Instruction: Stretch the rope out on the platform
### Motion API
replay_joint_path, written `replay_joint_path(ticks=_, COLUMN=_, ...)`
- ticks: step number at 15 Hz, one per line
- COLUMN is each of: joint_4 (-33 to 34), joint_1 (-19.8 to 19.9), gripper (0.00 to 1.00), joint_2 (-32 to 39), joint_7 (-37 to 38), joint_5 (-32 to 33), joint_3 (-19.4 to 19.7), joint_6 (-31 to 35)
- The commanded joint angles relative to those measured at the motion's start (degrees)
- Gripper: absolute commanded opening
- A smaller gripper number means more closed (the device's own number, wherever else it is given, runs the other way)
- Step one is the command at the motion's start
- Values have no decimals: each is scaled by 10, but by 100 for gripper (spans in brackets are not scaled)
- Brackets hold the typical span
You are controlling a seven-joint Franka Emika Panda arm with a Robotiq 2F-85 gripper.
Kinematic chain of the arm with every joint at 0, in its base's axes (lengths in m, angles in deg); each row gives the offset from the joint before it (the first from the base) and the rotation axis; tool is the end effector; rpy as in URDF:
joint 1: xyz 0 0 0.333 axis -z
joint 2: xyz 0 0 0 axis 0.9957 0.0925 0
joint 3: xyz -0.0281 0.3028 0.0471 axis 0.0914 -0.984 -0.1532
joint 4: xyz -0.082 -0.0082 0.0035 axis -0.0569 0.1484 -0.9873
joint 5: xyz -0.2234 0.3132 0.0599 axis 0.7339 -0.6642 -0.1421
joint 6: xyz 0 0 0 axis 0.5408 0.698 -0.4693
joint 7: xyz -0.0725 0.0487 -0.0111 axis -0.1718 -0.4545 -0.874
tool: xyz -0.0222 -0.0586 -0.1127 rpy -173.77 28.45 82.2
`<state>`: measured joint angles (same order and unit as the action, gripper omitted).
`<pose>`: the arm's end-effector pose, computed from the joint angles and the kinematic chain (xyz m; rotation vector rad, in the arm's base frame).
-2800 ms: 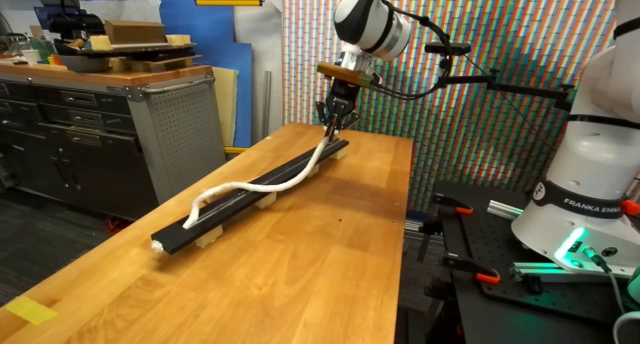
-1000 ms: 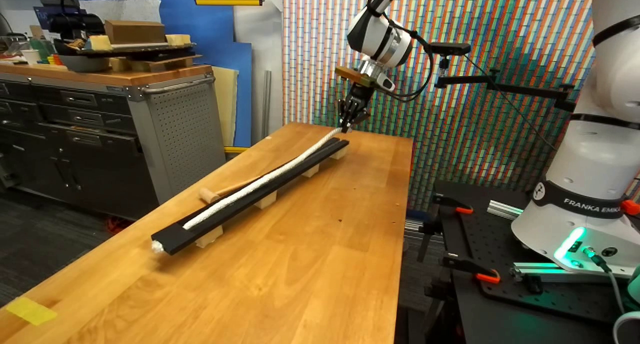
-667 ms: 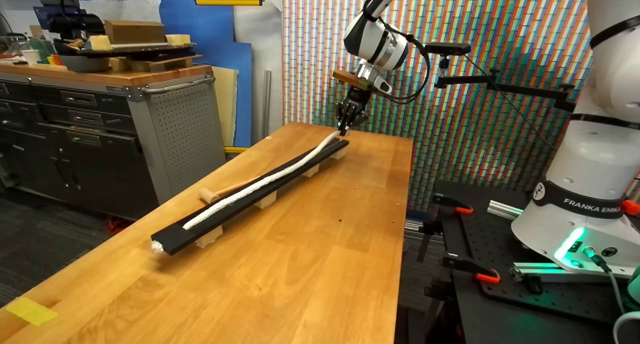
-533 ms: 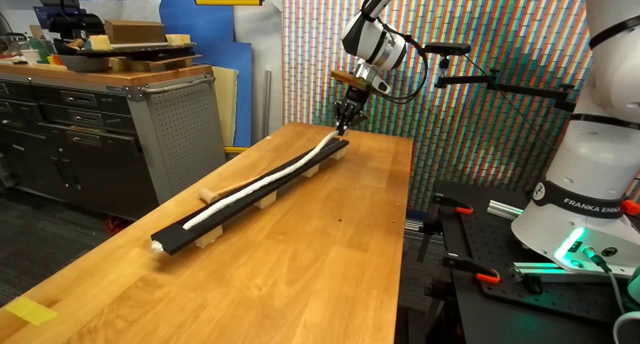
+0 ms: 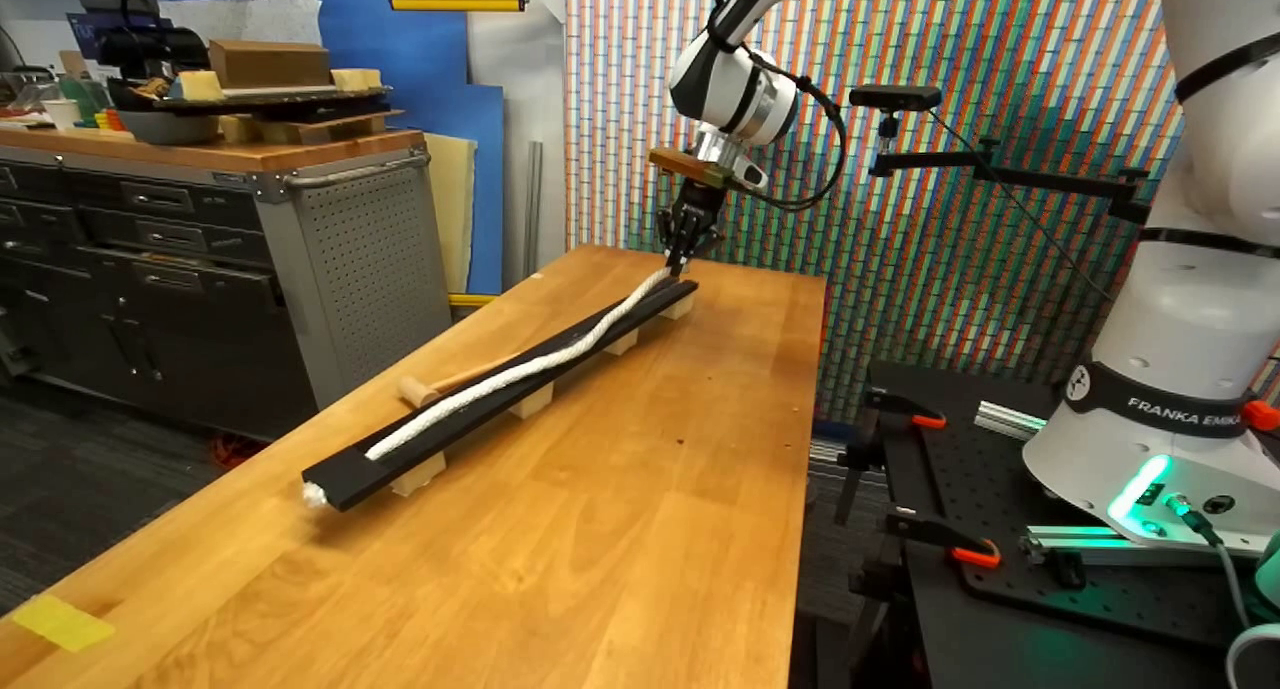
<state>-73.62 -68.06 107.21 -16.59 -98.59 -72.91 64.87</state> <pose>0.5152 -0.2954 0.2009 -1.6353 2.2636 0.1152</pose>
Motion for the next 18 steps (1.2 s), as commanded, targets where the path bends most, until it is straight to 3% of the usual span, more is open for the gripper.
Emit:
replay_joint_path(ticks=1, joint_4=13, joint_1=-24, gripper=3, joint_2=24, joint_7=36, joint_5=56, joint_3=14, joint_6=20)
replay_joint_path(ticks=10, joint_4=20, joint_1=-32, gripper=3, joint_2=36, joint_7=89, joint_5=81, joint_3=10, joint_6=88)
replay_joint_path(ticks=18, joint_4=25, joint_1=-37, gripper=3, joint_2=45, joint_7=120, joint_5=177, joint_3=16, joint_6=70)
